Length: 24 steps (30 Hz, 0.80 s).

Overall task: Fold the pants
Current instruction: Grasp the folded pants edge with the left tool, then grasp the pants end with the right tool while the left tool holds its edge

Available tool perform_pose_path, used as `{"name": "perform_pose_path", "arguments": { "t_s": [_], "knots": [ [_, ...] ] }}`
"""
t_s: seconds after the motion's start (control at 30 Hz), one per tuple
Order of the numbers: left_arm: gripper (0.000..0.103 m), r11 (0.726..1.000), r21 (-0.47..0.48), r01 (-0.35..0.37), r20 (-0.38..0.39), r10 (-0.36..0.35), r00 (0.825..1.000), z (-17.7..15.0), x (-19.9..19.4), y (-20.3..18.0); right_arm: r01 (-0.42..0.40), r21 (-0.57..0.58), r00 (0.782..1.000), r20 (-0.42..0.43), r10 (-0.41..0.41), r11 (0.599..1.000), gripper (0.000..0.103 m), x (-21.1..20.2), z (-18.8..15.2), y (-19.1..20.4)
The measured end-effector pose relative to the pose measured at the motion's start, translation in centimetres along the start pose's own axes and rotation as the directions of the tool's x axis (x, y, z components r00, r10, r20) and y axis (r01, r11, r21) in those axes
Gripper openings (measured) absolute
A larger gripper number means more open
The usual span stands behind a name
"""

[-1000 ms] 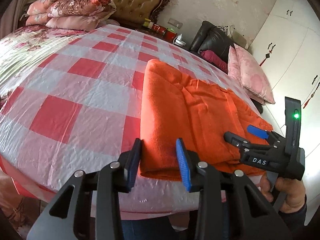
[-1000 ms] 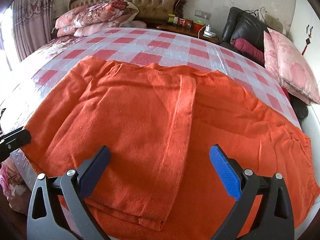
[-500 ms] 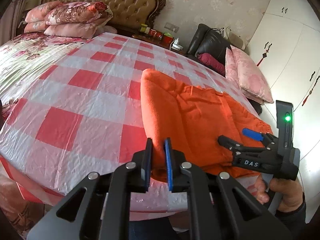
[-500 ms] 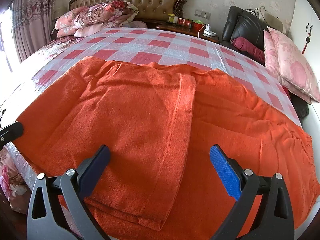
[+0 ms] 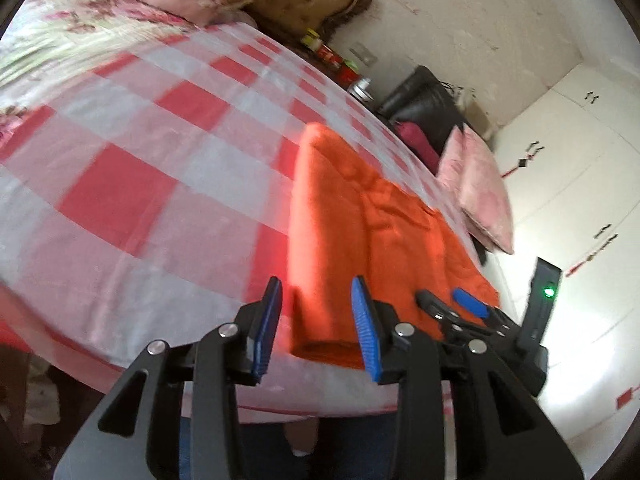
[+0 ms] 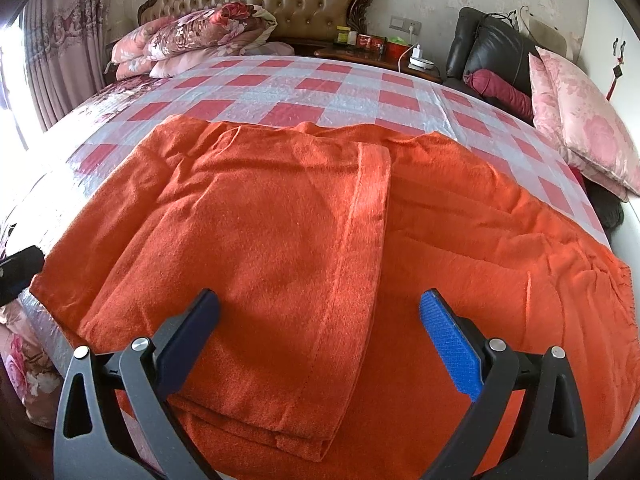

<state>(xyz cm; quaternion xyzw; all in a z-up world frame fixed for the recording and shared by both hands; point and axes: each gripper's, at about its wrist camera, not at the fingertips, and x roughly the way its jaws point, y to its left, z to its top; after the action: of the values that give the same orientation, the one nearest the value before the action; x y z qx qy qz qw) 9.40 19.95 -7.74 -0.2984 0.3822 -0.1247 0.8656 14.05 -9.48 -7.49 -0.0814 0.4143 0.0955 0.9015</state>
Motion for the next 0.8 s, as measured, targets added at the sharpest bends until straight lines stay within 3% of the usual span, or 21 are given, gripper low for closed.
{"name": "perform_pose_path", "arguments": {
  "t_s": [0.4, 0.53, 0.8],
  "knots": [
    [0.033, 0.997, 0.054, -0.048, -0.07, 0.052, 0.996, -0.6, 0.8, -1.4, -0.002, 0.002, 1.0, 0.0, 0.002, 1.0, 0.097, 0.0, 0.0, -0.2],
    [0.015, 0.997, 0.063, -0.052, -0.084, 0.057, 0.995, -0.8, 0.9, -1.2, 0.001, 0.0, 1.0, 0.0, -0.001, 1.0, 0.097, 0.0, 0.0, -0.1],
    [0.011, 0.994, 0.096, -0.052, -0.037, 0.056, 0.998, -0.5, -0.1, -2.1, 0.01, -0.011, 1.0, -0.003, -0.01, 1.0, 0.097, -0.1, 0.1, 0.0]
  ]
}}
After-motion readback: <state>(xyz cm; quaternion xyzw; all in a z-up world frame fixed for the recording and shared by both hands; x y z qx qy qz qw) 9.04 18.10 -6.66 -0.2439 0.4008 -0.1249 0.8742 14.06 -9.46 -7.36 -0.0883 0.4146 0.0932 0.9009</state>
